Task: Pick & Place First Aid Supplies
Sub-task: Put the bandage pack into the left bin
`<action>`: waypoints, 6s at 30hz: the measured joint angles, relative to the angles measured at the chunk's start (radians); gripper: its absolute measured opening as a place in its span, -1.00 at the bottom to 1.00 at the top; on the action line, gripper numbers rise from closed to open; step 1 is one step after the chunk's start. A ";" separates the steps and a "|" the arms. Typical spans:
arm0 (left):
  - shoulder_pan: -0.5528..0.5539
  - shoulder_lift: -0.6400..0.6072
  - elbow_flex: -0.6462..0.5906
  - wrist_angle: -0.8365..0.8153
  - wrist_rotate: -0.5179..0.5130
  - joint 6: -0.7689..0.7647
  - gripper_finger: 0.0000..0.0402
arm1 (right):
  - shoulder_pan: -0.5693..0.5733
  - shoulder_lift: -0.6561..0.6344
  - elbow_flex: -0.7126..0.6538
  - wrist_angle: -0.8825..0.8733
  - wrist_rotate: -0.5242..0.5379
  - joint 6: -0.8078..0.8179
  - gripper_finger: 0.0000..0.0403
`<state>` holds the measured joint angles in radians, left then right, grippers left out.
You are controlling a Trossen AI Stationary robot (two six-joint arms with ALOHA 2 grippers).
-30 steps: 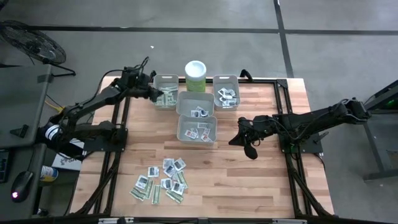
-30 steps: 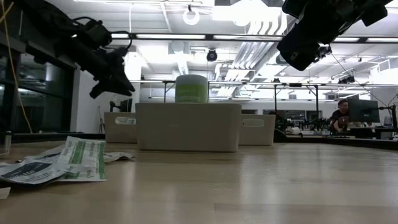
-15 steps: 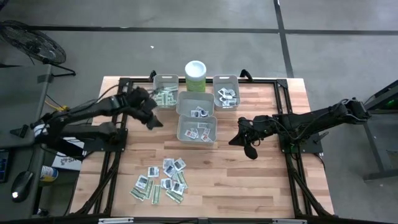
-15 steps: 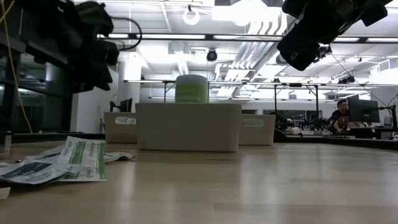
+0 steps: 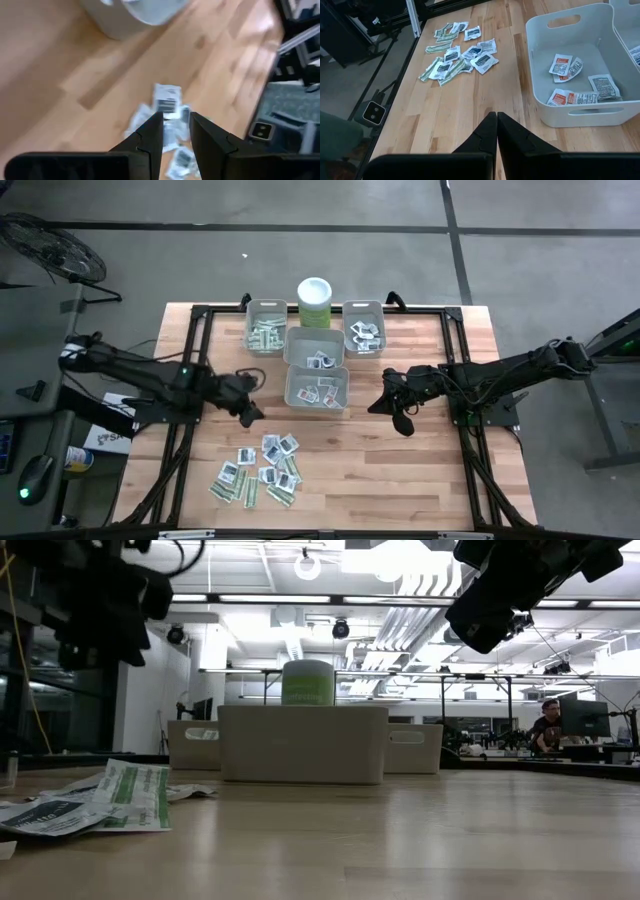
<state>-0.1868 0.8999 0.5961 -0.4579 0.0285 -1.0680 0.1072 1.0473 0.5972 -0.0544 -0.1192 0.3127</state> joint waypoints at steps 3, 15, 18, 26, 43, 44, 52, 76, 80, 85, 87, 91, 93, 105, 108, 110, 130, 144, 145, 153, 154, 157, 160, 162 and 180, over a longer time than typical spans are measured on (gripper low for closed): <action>-0.103 0.024 0.000 0.050 -0.072 -0.072 -0.53 | 0.000 0.000 0.000 0.000 0.000 0.000 -0.96; -0.294 0.254 0.000 0.242 -0.129 -0.279 -0.37 | 0.000 0.000 0.000 0.004 0.000 0.000 -0.97; -0.291 0.321 0.000 0.306 -0.115 -0.301 -0.17 | 0.000 0.000 0.000 0.008 0.000 0.000 -0.98; -0.292 0.479 0.000 0.537 -0.066 -0.328 0.11 | 0.000 0.000 0.000 0.010 0.000 0.000 -0.97; -0.292 0.629 0.008 0.650 -0.064 -0.377 0.07 | 0.000 0.000 0.000 0.018 0.000 0.000 -0.97; -0.292 0.629 0.008 0.649 -0.064 -0.378 0.07 | 0.000 0.000 0.000 0.018 0.000 0.000 -0.98; -0.292 0.678 0.020 0.692 -0.041 -0.381 0.07 | 0.000 0.000 0.000 0.018 0.000 0.000 -0.97; -0.292 0.778 0.105 0.671 -0.008 -0.369 -0.96 | 0.000 0.000 0.000 0.021 0.000 0.000 -0.97; -0.292 0.777 0.105 0.703 0.003 -0.369 -0.94 | 0.000 0.000 0.000 0.021 0.000 0.000 -0.97; -0.291 0.743 0.134 0.699 0.016 -0.345 -0.98 | 0.000 0.000 0.000 0.021 0.000 0.000 -0.97; -0.291 0.715 0.140 0.689 0.012 -0.326 -0.99 | 0.000 0.000 0.000 0.022 0.000 0.000 -0.96; -0.291 0.644 0.143 0.657 -0.016 -0.316 -0.99 | 0.000 0.000 0.000 0.021 0.000 0.000 -0.96; -0.291 0.604 0.144 0.622 -0.024 -0.312 -0.99 | 0.000 0.000 0.000 0.022 0.000 0.000 -0.96; -0.291 0.337 0.144 0.261 -0.276 -0.316 -1.00 | 0.000 0.000 0.000 0.021 0.000 0.000 -0.98; -0.291 0.275 0.143 0.173 -0.372 -0.323 -1.00 | 0.000 0.000 0.000 0.021 0.000 0.000 -0.97; -0.291 0.234 0.144 0.112 -0.428 -0.326 -1.00 | 0.000 0.000 0.000 0.021 0.000 0.000 -0.97; -0.128 0.039 0.142 -0.390 -0.824 -0.437 -1.00 | 0.000 0.000 0.000 0.021 0.000 0.000 -0.96; 0.406 0.040 0.143 -0.258 -0.745 -0.003 -1.00 | 0.000 0.000 0.000 0.021 0.000 0.000 -0.98; 0.436 0.046 0.143 -0.219 -0.733 0.039 -1.00 | 0.000 0.000 0.000 0.021 0.000 0.000 -0.98; 0.637 0.171 0.143 -0.034 -0.626 0.235 -1.00 | 0.000 0.000 0.000 0.021 0.000 0.000 -0.98; 0.658 0.193 0.143 -0.024 -0.608 0.237 -1.00 | 0.000 0.000 0.000 0.021 0.000 0.000 -0.98; 0.711 0.265 0.143 0.034 -0.534 0.277 -1.00 | 0.000 0.000 0.000 0.021 0.000 0.000 -0.99; 0.737 0.342 0.143 0.112 -0.508 0.314 -1.00 | 0.000 0.000 0.000 0.021 0.000 0.000 -0.98; 0.756 0.384 0.143 0.147 -0.512 0.316 -1.00 | 0.000 0.000 0.000 0.021 0.000 0.000 -0.97; 0.903 0.501 0.143 0.277 -0.343 0.406 -0.81 | 0.000 0.000 0.000 0.021 0.000 0.000 -0.96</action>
<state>0.7165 1.4014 0.7391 -0.1807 -0.3149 -0.6623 0.1074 1.0477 0.5976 -0.0330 -0.1192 0.3129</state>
